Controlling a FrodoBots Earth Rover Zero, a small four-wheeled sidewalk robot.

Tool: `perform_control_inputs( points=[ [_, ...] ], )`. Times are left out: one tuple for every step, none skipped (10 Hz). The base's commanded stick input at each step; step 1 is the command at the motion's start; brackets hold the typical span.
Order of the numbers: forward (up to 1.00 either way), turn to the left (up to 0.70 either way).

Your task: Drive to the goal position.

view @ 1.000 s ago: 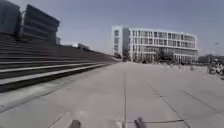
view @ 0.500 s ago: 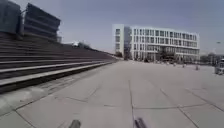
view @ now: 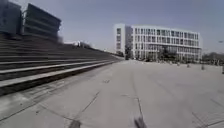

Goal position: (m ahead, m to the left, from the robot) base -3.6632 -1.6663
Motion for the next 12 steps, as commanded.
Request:
perform_control_inputs(
  points=[
    [1.00,0.01],
    [1.00,-0.27],
    [1.00,-0.18],
    [1.00,-0.09],
    [1.00,0.01],
    [1.00,0.01],
    [1.00,0.01],
    [1.00,0.01],
    [1.00,0.01],
    [1.00,-0.16],
    [1.00,-0.34],
    [1.00,-0.39]
  ],
)
